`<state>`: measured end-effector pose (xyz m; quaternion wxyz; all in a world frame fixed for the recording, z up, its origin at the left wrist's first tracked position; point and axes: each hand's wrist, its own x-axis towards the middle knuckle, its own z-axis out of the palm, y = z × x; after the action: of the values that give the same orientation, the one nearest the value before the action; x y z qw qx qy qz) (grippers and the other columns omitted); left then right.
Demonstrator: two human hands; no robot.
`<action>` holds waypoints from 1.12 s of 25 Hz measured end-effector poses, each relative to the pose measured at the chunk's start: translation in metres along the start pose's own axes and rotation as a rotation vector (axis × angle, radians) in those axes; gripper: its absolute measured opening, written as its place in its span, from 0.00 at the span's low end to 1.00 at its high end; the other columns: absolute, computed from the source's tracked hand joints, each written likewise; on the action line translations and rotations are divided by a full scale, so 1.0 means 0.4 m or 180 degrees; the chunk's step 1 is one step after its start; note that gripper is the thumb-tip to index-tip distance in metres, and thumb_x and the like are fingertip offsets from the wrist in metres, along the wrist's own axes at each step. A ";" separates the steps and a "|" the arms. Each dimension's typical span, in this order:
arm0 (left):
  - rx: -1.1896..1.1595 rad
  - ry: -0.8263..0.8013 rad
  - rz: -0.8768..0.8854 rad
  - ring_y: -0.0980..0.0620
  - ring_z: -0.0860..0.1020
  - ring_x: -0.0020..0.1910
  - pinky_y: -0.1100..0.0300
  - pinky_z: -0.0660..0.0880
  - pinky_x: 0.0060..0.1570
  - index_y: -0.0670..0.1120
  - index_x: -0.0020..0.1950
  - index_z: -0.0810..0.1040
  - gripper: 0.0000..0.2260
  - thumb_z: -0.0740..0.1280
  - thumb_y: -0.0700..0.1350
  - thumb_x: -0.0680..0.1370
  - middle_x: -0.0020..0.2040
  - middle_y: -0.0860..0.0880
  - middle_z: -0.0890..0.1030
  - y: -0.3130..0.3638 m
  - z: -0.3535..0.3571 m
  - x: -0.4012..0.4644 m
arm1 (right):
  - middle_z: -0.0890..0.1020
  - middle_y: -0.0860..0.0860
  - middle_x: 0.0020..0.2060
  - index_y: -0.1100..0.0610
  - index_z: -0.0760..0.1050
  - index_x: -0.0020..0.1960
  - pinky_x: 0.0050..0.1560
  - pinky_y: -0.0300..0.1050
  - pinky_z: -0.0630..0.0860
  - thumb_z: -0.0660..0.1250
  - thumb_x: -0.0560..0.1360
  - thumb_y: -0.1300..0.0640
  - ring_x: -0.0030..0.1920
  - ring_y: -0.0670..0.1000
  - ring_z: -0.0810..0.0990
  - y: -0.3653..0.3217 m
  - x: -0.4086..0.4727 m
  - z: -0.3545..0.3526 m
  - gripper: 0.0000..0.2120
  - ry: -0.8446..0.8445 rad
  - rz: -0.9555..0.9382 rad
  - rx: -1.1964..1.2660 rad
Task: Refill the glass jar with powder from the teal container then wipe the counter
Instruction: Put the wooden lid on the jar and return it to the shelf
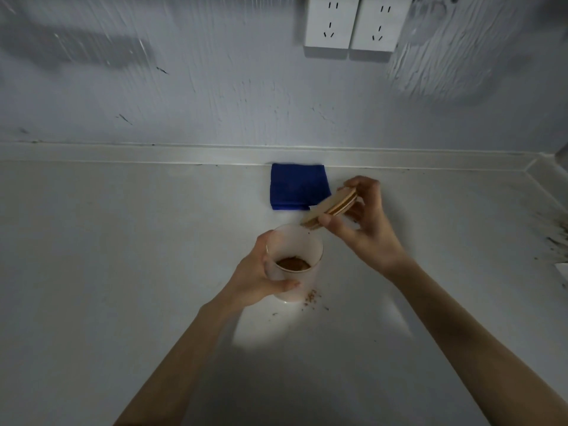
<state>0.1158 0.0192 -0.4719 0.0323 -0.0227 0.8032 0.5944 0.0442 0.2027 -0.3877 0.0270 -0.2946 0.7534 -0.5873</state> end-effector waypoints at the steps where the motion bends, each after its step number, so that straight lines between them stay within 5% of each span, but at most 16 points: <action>1: -0.0044 -0.0006 -0.0004 0.51 0.72 0.60 0.48 0.74 0.57 0.65 0.59 0.59 0.38 0.75 0.57 0.55 0.58 0.59 0.71 0.000 0.000 -0.001 | 0.70 0.45 0.50 0.46 0.59 0.52 0.52 0.41 0.74 0.71 0.66 0.51 0.50 0.42 0.75 -0.005 -0.008 0.021 0.23 0.0027 -0.0038 0.0169; 6: 0.0080 0.0072 -0.0065 0.65 0.74 0.49 0.74 0.73 0.38 0.71 0.54 0.59 0.36 0.78 0.48 0.60 0.51 0.64 0.72 -0.013 0.003 0.011 | 0.68 0.49 0.57 0.49 0.58 0.52 0.53 0.32 0.71 0.73 0.65 0.53 0.58 0.46 0.71 0.045 -0.059 0.090 0.26 -0.0112 -0.0075 -0.0093; 10: 0.0261 0.0186 -0.0018 0.69 0.71 0.47 0.80 0.69 0.37 0.73 0.54 0.57 0.37 0.78 0.48 0.60 0.50 0.68 0.68 -0.024 0.002 0.012 | 0.65 0.51 0.61 0.53 0.56 0.57 0.57 0.27 0.66 0.75 0.64 0.56 0.60 0.50 0.68 0.091 -0.087 0.093 0.32 -0.0440 0.0131 -0.0721; 16: 0.0264 0.0192 0.0074 0.65 0.72 0.48 0.82 0.68 0.38 0.66 0.55 0.60 0.34 0.78 0.46 0.62 0.51 0.67 0.68 -0.019 0.006 0.014 | 0.63 0.55 0.67 0.49 0.54 0.68 0.60 0.48 0.68 0.72 0.66 0.48 0.63 0.53 0.66 0.077 -0.048 0.070 0.38 -0.0957 0.0042 -0.1199; 26: 0.0071 0.0154 0.0106 0.61 0.72 0.54 0.66 0.72 0.49 0.67 0.57 0.59 0.35 0.75 0.52 0.58 0.54 0.65 0.70 -0.020 0.008 0.009 | 0.58 0.42 0.65 0.40 0.56 0.65 0.54 0.36 0.67 0.71 0.68 0.51 0.62 0.46 0.61 0.115 -0.025 0.071 0.32 -0.1262 0.0014 -0.1183; 28: 0.0029 0.0172 0.0116 0.59 0.72 0.54 0.69 0.72 0.47 0.67 0.56 0.59 0.36 0.78 0.50 0.59 0.54 0.65 0.69 -0.019 0.005 0.010 | 0.57 0.42 0.66 0.40 0.56 0.65 0.56 0.41 0.69 0.71 0.68 0.51 0.63 0.47 0.61 0.121 -0.029 0.074 0.32 -0.1257 0.0055 -0.1164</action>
<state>0.1124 0.0190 -0.4802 -0.0002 -0.0240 0.8068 0.5904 0.0454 0.1890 -0.4439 0.1247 -0.3970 0.8295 -0.3723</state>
